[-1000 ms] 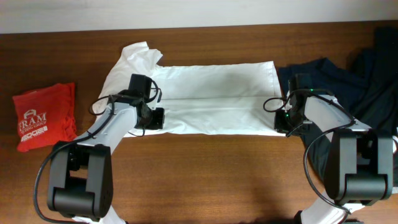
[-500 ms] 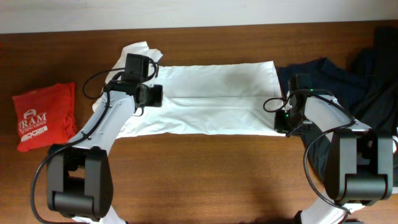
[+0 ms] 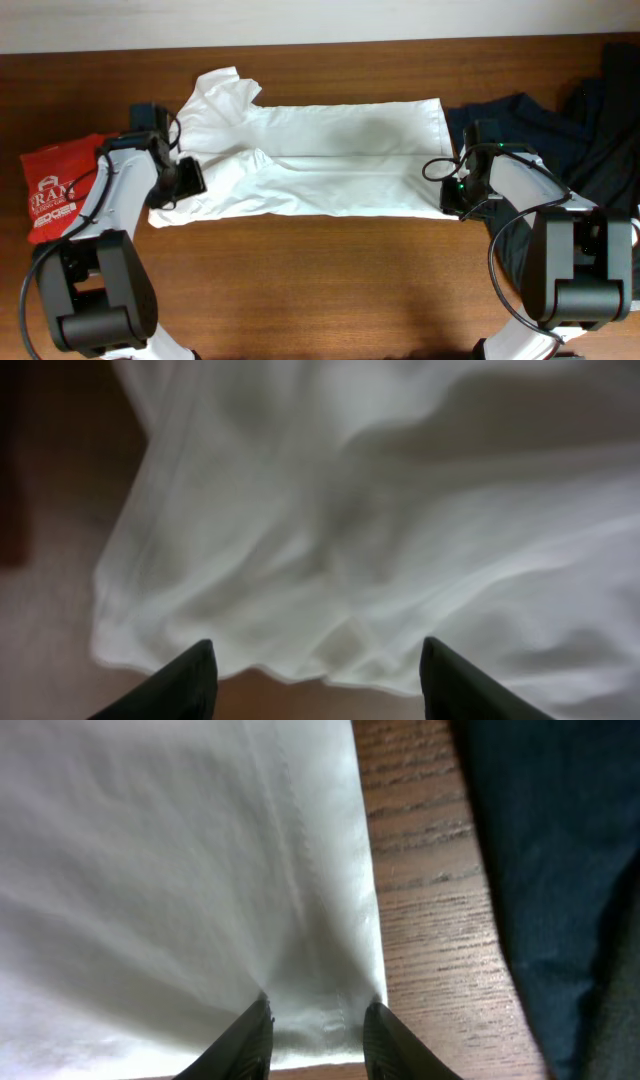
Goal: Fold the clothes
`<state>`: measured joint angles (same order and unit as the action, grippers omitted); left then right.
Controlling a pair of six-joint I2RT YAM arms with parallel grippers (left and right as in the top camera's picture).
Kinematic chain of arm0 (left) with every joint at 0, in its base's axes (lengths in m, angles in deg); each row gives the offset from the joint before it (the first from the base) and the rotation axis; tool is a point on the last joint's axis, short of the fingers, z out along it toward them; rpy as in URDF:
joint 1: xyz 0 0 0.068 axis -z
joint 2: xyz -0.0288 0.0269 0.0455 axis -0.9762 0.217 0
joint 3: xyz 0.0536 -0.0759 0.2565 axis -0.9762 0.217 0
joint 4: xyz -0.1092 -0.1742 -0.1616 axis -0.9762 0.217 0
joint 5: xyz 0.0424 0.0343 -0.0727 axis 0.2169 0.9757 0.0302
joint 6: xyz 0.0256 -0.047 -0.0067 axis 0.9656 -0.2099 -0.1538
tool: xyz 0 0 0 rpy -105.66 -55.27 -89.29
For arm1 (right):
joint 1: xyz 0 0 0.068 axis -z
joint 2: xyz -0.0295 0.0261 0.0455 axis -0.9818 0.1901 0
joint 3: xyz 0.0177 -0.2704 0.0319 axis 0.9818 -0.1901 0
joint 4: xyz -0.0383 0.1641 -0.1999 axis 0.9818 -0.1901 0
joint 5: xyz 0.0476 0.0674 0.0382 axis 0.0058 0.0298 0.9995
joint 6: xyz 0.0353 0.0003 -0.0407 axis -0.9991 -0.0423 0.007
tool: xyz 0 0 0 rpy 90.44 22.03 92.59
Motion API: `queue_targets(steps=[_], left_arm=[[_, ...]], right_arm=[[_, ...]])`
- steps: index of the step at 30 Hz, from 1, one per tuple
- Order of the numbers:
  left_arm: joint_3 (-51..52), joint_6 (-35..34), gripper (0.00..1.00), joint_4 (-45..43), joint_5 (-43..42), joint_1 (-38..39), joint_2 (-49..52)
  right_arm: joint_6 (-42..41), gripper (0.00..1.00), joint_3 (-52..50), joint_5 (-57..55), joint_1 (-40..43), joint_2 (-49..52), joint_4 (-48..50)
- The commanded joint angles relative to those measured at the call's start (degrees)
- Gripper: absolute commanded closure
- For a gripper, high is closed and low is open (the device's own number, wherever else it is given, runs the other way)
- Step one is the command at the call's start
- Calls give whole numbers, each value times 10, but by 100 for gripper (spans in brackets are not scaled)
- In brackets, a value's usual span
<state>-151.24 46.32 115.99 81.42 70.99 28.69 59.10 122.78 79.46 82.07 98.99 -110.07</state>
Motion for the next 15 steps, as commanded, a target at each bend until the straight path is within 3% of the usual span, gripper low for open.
queue_targets(steps=[1, 9, 13, 14, 15], left_arm=[[24, -9, 35, 30, 48, -19, 0], [36, -42, 34, 28, 82, -46, 0], [105, -41, 34, -59, 88, -47, 0], [120, -41, 39, -80, 91, -48, 0], [125, -41, 52, -88, 97, -50, 0]], right_arm=[[-2, 66, -3, 1, 4, 4, -5], [-2, 66, -3, 1, 4, 4, -7], [-2, 69, -3, -1, 4, 4, -11], [-2, 73, -3, -5, 4, 4, -20], [-3, 73, -3, -10, 4, 4, -25]])
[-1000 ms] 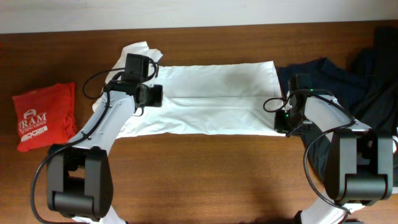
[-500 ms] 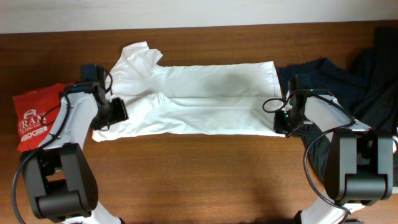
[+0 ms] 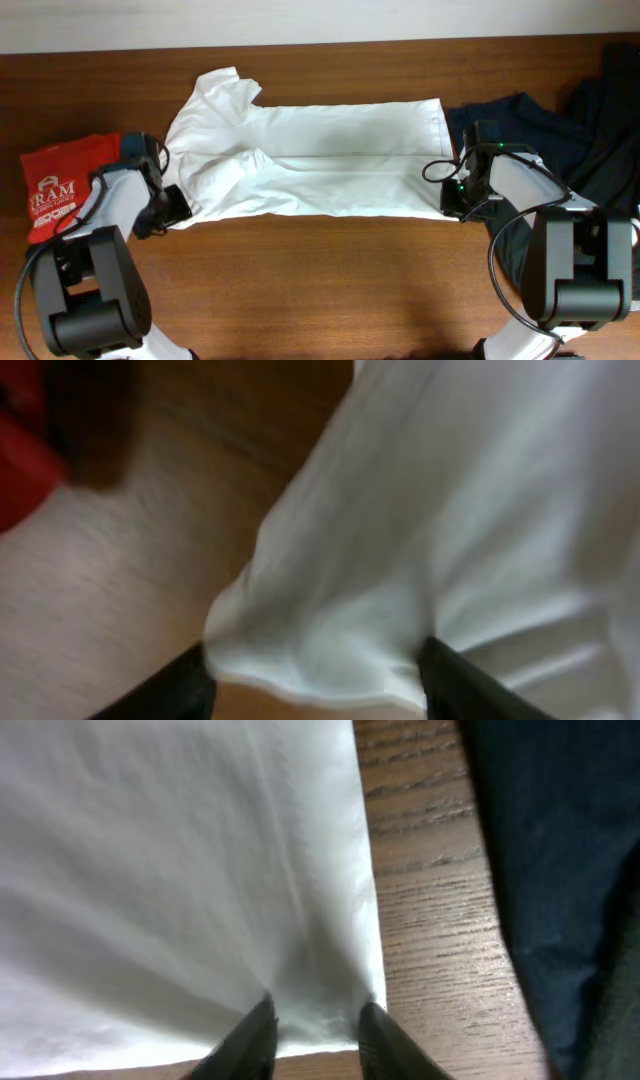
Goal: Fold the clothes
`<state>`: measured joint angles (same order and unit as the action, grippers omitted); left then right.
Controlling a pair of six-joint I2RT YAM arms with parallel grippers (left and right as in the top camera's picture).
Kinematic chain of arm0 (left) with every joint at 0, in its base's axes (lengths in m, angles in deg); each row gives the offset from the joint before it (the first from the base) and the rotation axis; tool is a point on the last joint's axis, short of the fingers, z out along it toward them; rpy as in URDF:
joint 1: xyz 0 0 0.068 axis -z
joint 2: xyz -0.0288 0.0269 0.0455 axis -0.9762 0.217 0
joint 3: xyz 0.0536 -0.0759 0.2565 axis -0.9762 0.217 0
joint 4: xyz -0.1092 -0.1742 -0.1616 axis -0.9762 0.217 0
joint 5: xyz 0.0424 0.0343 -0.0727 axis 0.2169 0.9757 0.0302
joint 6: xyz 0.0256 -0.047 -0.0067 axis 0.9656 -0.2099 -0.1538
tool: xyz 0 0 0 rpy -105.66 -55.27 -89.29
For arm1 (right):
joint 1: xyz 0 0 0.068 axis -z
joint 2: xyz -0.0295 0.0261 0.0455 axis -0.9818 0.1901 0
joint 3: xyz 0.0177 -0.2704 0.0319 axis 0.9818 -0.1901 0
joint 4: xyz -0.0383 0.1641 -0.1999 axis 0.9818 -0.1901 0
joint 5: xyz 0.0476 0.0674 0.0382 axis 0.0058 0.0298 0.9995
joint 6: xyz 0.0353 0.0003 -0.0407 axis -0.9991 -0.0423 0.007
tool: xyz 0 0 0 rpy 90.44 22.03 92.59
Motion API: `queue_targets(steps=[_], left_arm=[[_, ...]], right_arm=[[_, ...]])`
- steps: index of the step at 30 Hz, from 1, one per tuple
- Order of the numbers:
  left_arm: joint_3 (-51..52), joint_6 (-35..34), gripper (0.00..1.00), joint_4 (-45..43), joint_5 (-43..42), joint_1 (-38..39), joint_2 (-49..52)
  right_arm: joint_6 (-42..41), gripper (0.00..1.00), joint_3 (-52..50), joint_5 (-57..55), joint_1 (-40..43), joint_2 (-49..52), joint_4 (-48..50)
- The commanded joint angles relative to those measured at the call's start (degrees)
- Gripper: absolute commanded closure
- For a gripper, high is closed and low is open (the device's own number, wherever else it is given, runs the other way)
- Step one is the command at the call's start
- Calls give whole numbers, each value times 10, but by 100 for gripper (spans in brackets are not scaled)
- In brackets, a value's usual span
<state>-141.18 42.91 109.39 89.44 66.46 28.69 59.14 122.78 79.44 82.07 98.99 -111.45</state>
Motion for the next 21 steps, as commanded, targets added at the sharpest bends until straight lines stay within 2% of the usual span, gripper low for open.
queue_targets(steps=[1, 2, 4, 7, 8, 9, 10, 12, 14, 15, 19, 20, 21], left_arm=[[27, -7, 65, -24, 28, -7, 0], [27, -7, 81, -24, 40, -9, 0], [27, -7, 89, -21, 52, -16, 0], [27, -7, 91, 20, 52, -26, 0], [27, -7, 82, 56, 52, -32, 0], [27, -7, 54, 81, 52, -34, 0], [27, -7, 49, 91, 51, -34, 0], [27, -7, 48, 104, 50, -34, 0], [27, -7, 42, 102, 50, -34, 0], [27, -7, 40, 101, 50, -34, 0], [27, -7, 35, 99, 50, -34, 0], [27, -7, 33, 96, 50, -34, 0], [27, -7, 32, 95, 50, -34, 0]], right_arm=[[-3, 73, -3, -14, 4, 4, -16], [-3, 73, -3, -19, 4, 4, -18], [-3, 73, -3, -28, 4, 4, -23], [-5, 76, -3, -37, 5, 4, -42], [-5, 76, -3, -38, 5, 4, -47], [-5, 77, -3, -38, 5, 4, -48], [-9, 77, -3, -38, 4, 4, -48], [-10, 82, -3, -34, 4, 4, -53], [-9, 81, -2, -17, 4, 3, -51], [-7, 75, 2, -9, 4, 3, -51], [39, 63, 20, 63, 4, 3, -49], [43, 53, 21, 74, 4, 3, -48], [43, 53, 21, 74, 4, 3, -47]])
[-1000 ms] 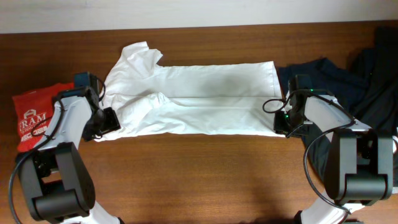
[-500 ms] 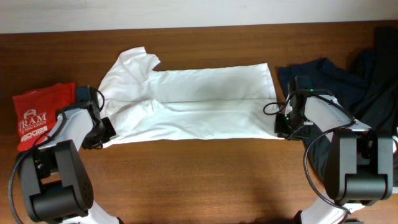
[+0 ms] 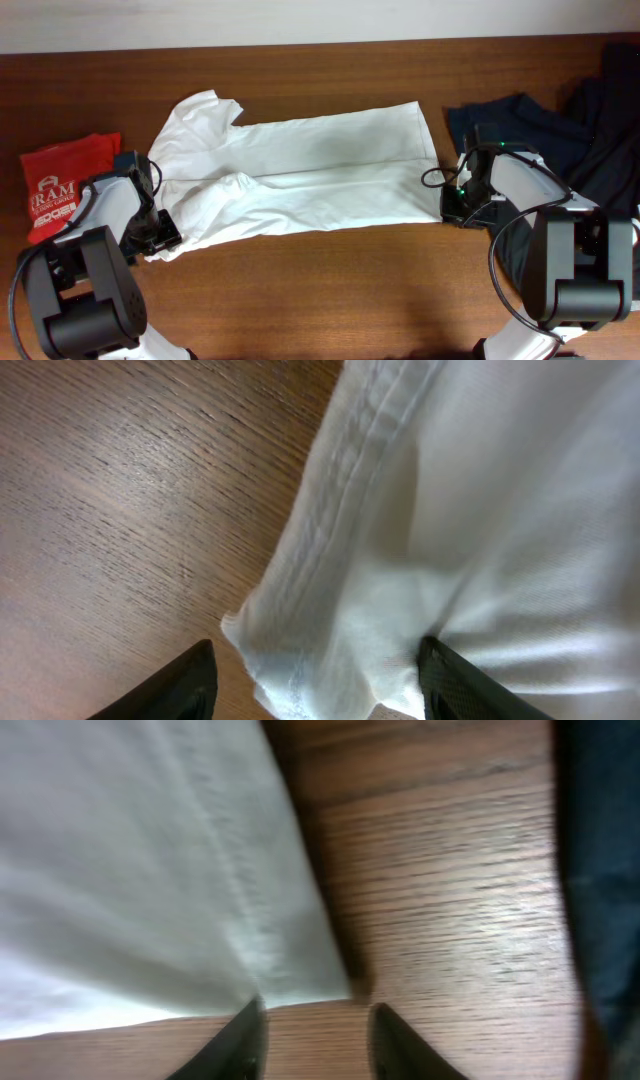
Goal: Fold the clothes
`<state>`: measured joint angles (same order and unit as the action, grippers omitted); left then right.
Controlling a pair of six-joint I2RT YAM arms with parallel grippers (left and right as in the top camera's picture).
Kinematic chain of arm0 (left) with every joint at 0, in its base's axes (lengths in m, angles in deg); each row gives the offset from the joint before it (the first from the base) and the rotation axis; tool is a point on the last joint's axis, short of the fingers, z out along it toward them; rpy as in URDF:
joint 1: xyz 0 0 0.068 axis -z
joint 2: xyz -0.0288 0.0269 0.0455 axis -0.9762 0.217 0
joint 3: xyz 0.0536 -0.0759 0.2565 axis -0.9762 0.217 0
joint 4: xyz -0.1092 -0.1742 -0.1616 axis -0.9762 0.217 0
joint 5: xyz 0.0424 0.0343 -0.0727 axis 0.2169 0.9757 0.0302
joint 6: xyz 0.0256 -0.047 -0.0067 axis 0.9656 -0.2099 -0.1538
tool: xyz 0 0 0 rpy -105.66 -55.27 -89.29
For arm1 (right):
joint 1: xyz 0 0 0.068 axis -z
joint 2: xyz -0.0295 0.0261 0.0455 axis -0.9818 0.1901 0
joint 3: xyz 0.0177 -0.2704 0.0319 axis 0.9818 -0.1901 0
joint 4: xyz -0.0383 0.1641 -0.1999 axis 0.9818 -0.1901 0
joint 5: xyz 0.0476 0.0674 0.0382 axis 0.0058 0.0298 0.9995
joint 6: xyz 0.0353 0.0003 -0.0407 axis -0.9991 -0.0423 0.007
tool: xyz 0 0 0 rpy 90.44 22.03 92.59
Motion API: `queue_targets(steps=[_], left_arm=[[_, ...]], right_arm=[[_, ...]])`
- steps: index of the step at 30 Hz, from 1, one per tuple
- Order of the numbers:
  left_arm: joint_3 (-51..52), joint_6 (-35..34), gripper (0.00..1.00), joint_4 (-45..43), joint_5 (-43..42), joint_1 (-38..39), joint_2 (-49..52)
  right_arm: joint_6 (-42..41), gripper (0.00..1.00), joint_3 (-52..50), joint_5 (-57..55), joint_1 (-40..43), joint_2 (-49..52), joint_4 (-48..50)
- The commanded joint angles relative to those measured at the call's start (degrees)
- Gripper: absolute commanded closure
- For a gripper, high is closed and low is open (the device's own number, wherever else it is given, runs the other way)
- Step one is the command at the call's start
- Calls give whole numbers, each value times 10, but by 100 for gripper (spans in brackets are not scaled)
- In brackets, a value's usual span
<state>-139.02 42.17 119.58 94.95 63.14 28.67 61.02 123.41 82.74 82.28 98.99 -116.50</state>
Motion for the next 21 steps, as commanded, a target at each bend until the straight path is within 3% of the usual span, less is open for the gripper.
queue_targets(steps=[1, 2, 5, 7, 8, 10, 11, 16, 19, 21], left_arm=[[5, 0, 32, -7, -6, -1, 1], [5, 0, 32, -7, -6, -1, 1], [5, 0, 31, -9, -7, -1, 1], [5, 0, 30, -9, -7, -1, 1], [5, 0, 28, -9, -7, -1, 1], [5, 0, 27, -9, -10, -1, 1], [5, 0, 27, -9, -9, 0, 1], [5, 0, 27, -11, -10, -1, 1], [5, 0, 27, -14, -9, 0, 1], [5, 0, 27, -13, -9, 0, 1]], right_arm=[[25, 54, 14, 40, 2, 3, 4], [25, 58, 14, 40, 2, 3, 11], [24, 82, 14, 40, 2, 3, 20], [24, 89, 10, 19, 2, 3, 17], [24, 88, 7, 8, 2, 3, 20], [24, 55, 5, -4, 2, 3, 24], [24, 50, 5, -4, 2, 3, 28], [22, 51, -5, 10, 0, 3, 31], [22, 60, -27, 12, 1, 3, 52], [22, 85, -29, 12, 1, 3, 58]])
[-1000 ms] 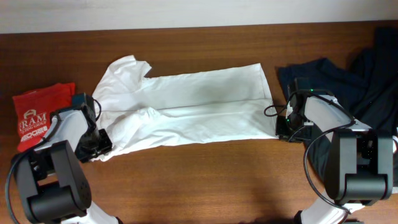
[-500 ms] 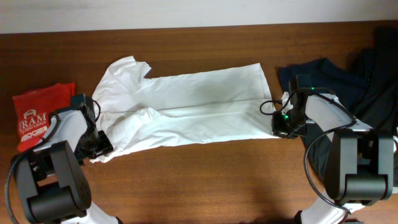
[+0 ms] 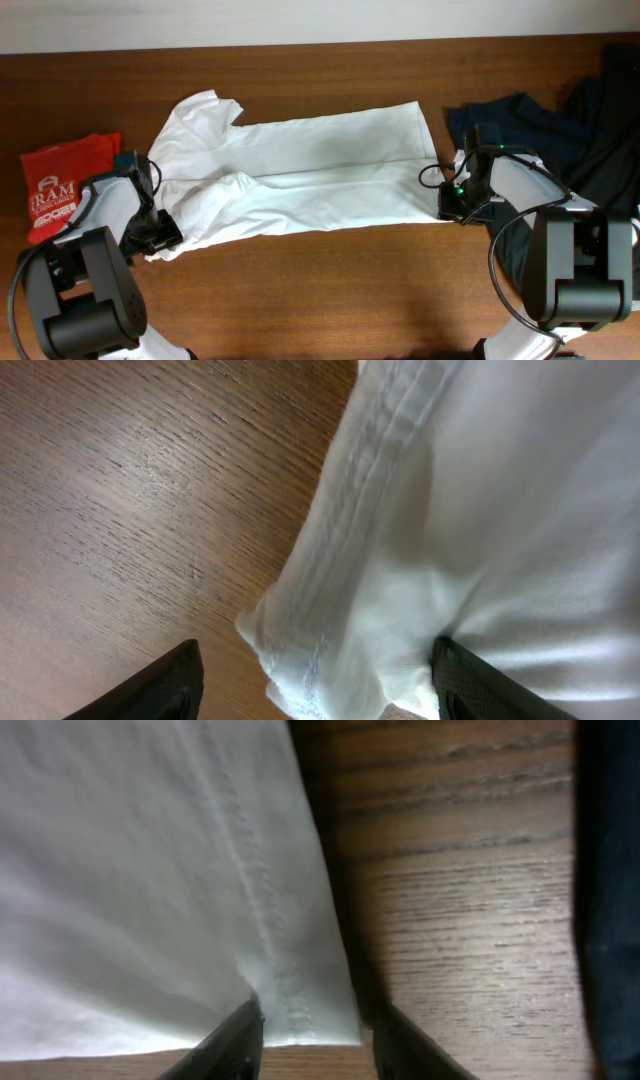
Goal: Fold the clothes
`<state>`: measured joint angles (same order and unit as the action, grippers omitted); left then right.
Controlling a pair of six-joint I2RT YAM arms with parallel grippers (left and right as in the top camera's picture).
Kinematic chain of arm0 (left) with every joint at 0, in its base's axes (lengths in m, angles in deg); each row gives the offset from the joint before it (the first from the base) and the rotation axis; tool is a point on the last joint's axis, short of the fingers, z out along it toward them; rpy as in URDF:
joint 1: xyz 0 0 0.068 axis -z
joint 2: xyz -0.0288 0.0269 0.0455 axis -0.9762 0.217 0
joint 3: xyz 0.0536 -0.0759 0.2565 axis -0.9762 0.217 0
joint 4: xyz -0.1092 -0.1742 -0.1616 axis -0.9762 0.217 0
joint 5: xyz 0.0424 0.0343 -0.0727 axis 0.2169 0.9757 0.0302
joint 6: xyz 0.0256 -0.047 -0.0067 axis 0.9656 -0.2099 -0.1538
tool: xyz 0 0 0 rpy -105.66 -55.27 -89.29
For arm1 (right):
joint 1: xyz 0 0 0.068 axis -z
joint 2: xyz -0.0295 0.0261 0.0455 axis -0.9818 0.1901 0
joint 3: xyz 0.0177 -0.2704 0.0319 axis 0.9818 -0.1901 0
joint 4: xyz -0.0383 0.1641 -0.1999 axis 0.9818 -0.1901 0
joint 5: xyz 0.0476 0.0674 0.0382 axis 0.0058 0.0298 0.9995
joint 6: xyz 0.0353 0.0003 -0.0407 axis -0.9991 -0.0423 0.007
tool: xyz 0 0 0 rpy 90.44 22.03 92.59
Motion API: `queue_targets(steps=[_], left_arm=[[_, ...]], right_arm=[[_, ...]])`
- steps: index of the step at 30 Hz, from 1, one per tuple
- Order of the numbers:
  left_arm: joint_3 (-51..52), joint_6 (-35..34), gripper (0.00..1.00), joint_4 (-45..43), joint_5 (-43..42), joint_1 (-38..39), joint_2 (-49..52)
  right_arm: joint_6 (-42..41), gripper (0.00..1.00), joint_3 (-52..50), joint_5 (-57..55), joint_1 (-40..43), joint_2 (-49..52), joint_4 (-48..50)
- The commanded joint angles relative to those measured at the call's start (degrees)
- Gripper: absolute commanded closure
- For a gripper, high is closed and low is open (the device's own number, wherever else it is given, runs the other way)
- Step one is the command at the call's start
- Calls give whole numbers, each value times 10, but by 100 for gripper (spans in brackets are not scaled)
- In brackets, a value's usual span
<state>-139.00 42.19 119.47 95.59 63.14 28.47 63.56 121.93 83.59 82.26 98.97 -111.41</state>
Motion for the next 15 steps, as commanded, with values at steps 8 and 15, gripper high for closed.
queue_targets(steps=[8, 15], left_arm=[[5, 0, 78, 6, -16, -1, 3], [5, 0, 95, 17, 10, -1, 2]], right_arm=[[-41, 96, -12, -110, 37, 3, -67], [-49, 96, -12, -103, 58, 3, -84]])
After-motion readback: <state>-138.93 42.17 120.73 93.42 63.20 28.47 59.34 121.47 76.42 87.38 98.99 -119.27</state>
